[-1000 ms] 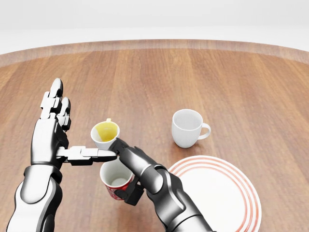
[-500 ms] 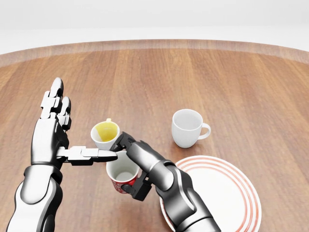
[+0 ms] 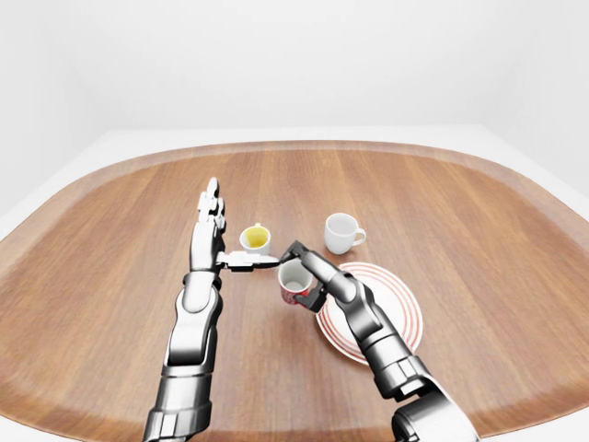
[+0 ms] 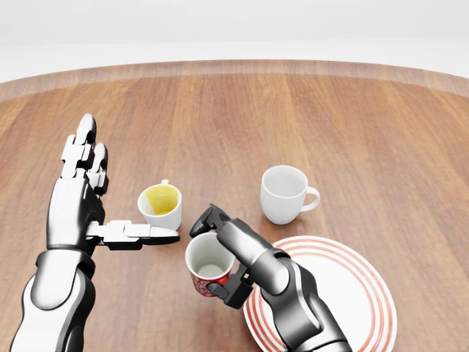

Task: Pick up the red mug and put it on the plate

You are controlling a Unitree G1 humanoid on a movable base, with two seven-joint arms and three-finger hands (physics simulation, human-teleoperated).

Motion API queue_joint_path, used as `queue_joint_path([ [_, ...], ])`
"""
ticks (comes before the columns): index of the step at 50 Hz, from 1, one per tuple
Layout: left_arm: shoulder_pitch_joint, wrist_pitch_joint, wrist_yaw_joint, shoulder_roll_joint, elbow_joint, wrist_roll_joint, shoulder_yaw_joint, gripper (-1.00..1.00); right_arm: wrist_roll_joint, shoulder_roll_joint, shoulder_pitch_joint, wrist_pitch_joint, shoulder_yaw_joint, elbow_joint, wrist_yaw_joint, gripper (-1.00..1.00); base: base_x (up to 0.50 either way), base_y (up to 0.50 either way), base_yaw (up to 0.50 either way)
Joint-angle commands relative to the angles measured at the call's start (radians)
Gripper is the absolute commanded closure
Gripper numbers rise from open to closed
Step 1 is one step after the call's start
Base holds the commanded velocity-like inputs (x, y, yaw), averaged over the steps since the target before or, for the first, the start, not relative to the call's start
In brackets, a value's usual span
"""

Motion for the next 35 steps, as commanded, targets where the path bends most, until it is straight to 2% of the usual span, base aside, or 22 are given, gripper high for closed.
queue_joint_path([
  [1, 0.0, 0.0, 0.001, -0.003, -0.007, 0.003, -0.003, -1.0, -0.013, -0.038, 0.045, 0.0, -0.019, -0.06, 0.017, 1.0, 0.0, 0.0, 0.0],
  [35, 0.005, 0.0, 0.001, -0.008, -0.025, 0.011, -0.009, -1.0, -0.006, -0.128, 0.139, 0.0, -0.075, -0.189, 0.048, 1.0, 0.0, 0.0, 0.0],
])
